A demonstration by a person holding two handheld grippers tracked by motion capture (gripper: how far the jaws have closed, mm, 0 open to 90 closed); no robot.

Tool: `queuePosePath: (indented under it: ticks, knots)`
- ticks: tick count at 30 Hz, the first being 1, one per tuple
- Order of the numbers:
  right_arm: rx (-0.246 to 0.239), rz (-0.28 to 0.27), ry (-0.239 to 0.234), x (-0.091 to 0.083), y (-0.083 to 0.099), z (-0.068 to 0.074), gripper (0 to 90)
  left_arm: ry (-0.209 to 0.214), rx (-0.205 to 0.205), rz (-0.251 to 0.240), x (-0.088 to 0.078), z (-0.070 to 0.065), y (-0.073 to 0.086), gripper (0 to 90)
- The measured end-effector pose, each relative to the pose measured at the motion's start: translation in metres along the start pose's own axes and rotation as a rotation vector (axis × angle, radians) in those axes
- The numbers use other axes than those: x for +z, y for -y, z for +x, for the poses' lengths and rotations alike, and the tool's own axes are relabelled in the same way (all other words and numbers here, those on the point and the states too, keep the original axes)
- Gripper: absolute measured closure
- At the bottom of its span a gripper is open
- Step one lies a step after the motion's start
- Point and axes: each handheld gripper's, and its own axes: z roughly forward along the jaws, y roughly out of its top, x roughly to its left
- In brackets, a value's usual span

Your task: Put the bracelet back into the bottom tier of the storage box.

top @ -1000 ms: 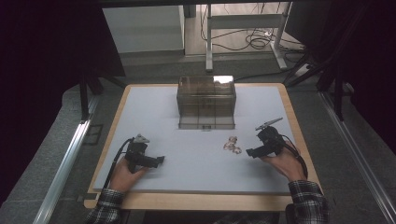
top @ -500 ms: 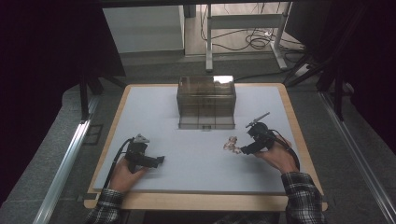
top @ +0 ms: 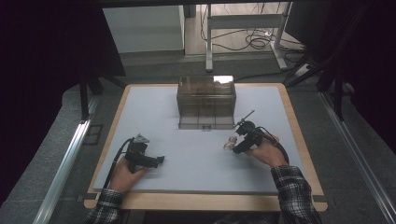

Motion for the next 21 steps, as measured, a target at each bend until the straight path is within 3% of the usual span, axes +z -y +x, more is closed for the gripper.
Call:
queuePosePath:
  ticks: [13,17,18,20,21]
  knots:
    - [-0.045,0.055,0.023,0.017,-0.025,0.009,21.1,0.0,0.0,0.0,0.0,0.0,0.0,0.0]
    - [-0.079,0.073,0.036,0.022,-0.03,0.012,21.7,0.0,0.0,0.0,0.0,0.0,0.0,0.0]
    - [-0.083,0.079,0.01,0.022,-0.031,0.012,29.9,0.0,0.0,0.0,0.0,0.0,0.0,0.0]
    - [-0.084,0.079,-0.002,0.021,-0.031,0.012,32.0,0.0,0.0,0.0,0.0,0.0,0.0,0.0]
    - [-0.088,0.082,-0.013,0.019,-0.032,0.013,44.4,0.0,0.0,0.0,0.0,0.0,0.0,0.0]
